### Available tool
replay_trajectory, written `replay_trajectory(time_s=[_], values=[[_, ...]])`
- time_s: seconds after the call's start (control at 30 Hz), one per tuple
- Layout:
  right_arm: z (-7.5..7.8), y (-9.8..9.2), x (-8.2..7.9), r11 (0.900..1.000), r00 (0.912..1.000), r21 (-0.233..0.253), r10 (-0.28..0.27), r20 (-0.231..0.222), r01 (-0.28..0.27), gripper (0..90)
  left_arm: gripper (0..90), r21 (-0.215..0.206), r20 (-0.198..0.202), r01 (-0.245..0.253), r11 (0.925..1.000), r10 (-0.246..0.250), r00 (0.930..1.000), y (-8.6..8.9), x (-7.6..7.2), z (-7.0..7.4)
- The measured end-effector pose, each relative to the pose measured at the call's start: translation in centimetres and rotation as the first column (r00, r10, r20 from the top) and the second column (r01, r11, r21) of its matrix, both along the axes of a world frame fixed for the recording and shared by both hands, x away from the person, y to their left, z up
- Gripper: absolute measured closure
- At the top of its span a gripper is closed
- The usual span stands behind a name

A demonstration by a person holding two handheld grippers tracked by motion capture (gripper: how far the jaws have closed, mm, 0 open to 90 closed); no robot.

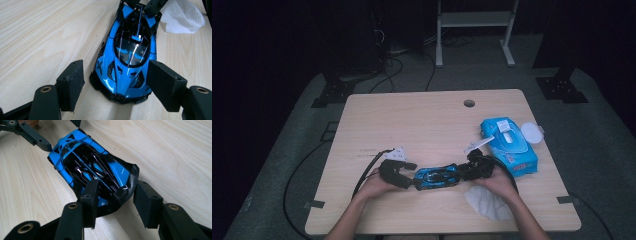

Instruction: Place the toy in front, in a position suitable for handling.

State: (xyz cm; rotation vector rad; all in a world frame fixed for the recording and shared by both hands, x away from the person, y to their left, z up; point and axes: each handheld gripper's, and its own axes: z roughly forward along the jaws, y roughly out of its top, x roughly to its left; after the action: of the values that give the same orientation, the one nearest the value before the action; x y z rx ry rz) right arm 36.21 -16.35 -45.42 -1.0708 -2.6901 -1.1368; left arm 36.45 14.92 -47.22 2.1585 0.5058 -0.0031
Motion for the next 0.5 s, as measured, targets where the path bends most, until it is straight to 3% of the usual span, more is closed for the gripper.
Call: replay_trajectory(time_s=[0.17,0.5], values=[[0.1,-0.1,-0.1,1.000,0.9999,-0.006,-0.004,0.011,0.004,58.4,30.0,0.003,0.000,0.000,1.0000,0.000,1.0000,0.0,0.0,0.0],[0.0,-0.1,-1.0,1.000,0.9955,-0.010,-0.017,0.093,0.018,59.3,28.7,0.011,0.006,-0.005,0.9999,0.005,1.0000,-0.1,-0.1,0.1]])
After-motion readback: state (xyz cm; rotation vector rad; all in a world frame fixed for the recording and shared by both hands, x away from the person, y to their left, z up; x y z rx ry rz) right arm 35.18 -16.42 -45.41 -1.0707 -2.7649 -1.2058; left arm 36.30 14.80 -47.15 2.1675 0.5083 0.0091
